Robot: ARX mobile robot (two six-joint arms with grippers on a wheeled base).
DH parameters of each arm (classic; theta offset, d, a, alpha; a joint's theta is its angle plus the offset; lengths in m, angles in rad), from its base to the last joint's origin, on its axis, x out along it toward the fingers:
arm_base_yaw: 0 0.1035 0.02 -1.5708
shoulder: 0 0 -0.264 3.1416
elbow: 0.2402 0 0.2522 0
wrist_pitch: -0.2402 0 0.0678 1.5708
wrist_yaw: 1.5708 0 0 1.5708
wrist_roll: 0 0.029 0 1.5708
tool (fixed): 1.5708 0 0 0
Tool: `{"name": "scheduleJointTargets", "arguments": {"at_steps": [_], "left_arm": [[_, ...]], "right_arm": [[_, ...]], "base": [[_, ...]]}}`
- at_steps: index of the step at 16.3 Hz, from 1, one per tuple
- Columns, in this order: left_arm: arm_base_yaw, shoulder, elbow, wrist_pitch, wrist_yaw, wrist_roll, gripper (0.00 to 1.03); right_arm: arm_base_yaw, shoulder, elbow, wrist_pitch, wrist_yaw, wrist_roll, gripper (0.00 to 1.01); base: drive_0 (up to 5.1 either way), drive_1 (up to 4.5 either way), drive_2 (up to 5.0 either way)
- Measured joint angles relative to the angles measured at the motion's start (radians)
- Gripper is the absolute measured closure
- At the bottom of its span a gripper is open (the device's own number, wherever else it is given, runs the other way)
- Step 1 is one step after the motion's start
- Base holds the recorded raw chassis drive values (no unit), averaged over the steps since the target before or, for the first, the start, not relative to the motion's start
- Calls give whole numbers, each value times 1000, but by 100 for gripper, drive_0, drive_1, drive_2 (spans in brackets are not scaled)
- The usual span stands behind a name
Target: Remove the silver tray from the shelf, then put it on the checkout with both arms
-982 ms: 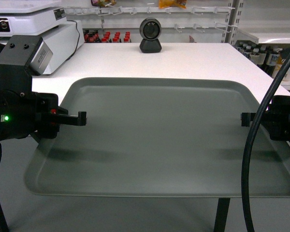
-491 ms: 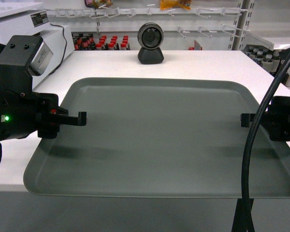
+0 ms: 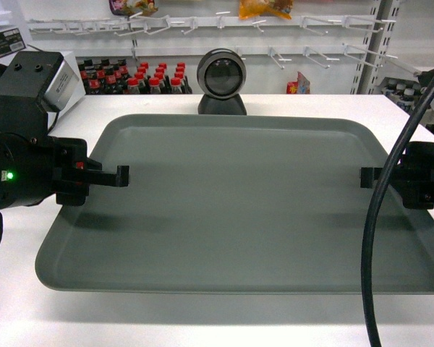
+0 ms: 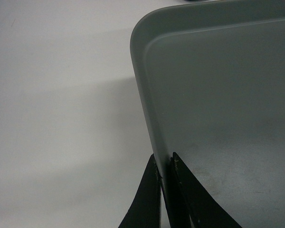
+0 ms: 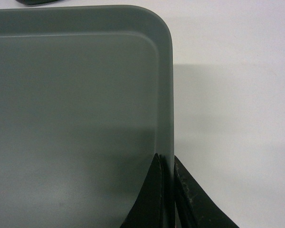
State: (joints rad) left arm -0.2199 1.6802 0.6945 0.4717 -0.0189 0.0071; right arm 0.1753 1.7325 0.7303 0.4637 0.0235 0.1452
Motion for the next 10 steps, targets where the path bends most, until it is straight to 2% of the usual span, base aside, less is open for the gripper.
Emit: {"name": "scheduleJointTargets", "arguments": {"at_steps": [10], "left_arm": [[1, 0, 2, -2, 0, 0, 99]], "right_arm": [[0, 0, 3, -3, 0, 0, 98]], "base": [[-4, 125, -133]]}}
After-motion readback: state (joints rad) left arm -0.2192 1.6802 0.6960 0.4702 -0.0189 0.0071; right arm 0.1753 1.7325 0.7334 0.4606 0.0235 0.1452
